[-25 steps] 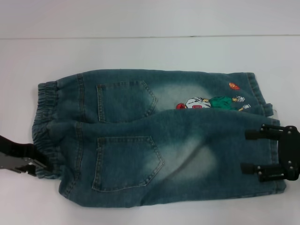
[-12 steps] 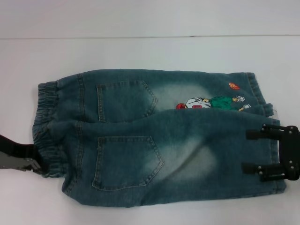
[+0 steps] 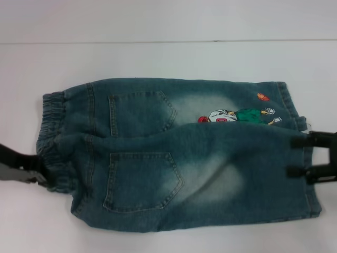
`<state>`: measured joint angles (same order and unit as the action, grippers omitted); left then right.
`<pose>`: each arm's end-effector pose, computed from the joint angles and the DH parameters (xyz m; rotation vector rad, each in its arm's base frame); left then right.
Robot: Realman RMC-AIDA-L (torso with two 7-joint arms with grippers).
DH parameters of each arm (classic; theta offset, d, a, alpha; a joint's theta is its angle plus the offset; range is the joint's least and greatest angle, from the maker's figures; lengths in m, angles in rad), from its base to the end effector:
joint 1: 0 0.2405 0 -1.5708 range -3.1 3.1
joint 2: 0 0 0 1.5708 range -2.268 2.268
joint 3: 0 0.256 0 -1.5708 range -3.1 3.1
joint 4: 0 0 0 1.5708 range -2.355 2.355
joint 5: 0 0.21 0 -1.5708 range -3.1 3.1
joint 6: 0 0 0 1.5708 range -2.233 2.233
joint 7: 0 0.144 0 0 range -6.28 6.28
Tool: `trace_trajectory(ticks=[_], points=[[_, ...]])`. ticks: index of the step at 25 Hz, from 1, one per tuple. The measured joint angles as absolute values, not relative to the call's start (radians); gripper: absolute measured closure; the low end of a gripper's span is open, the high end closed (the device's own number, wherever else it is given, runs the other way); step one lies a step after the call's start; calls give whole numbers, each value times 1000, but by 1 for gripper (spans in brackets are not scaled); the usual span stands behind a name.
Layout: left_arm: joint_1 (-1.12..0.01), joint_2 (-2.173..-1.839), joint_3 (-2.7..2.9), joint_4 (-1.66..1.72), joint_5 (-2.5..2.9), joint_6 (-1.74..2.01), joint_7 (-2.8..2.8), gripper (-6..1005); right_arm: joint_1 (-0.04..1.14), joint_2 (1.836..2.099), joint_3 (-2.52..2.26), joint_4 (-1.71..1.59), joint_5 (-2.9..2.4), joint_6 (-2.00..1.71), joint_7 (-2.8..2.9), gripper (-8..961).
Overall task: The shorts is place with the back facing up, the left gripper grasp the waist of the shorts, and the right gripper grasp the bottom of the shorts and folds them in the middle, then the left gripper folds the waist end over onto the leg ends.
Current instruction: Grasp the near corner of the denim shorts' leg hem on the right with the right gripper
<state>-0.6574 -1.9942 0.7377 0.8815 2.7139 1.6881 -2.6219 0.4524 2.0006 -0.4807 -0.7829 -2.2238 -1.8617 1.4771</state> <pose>-0.2948 0.3393 0.0519 -2.1776 -1.9227 0.2783 0.3017 0.2853 0.0613 -2.7975 0.7836 0.6076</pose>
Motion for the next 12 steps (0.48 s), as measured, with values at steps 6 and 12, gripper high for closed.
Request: trace_trajectory(ticks=[6,12], points=[[-677,-1987,736,922,2710,1693,-2619,970,480,1960,-504,-919,-2279,-1933,1740,8],[-696,-1984,736,927,2710,1688,-2613,970,507,1958,-524,-1031,-2490,-1983,1791,8]])
